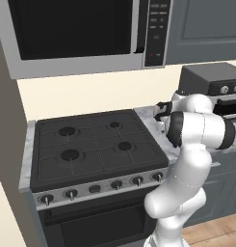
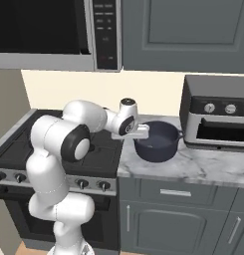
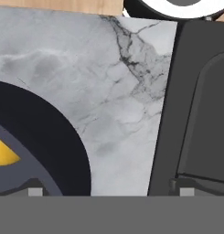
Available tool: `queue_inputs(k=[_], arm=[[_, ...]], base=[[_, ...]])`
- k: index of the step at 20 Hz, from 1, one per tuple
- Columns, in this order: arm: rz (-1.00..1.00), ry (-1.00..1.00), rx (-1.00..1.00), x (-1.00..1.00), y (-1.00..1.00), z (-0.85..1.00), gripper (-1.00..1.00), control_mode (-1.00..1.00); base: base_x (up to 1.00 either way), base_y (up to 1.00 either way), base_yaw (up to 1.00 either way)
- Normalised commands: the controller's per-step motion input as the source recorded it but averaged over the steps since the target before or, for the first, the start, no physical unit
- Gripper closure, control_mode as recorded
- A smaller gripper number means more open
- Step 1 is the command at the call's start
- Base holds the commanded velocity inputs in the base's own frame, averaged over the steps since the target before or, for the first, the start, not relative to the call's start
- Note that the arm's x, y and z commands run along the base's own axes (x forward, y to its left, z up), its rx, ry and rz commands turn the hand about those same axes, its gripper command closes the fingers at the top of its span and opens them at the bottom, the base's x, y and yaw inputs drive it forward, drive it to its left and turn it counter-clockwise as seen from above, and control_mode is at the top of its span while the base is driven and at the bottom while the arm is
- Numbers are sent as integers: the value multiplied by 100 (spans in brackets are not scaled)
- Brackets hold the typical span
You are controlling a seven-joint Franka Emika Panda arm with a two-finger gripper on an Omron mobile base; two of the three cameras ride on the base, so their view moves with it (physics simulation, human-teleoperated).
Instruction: Turn on the sink faucet. Then move the lemon from the counter to the sink. Turn off the sink. Move the vegetable from the sink to the pot next to the stove. Finally move the pot to the rear left burner.
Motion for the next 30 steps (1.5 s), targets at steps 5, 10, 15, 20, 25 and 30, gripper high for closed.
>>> queue_inputs(k=[5, 10, 15, 20, 25, 30], arm=[[18, 0, 0, 0, -13, -21, 100, -100], [1, 0, 0, 0, 0, -1, 100, -100], [0, -7, 0, 0, 0, 2, 100, -100], [3, -18, 0, -1, 2, 22, 100, -100], [13, -14, -6, 0, 23, 12, 100, -100], [23, -6, -11, 0, 39, 2, 100, -100]], base=[[0, 0, 0], [0, 0, 0], [0, 0, 0], [0, 0, 0], [0, 0, 0], [0, 0, 0]])
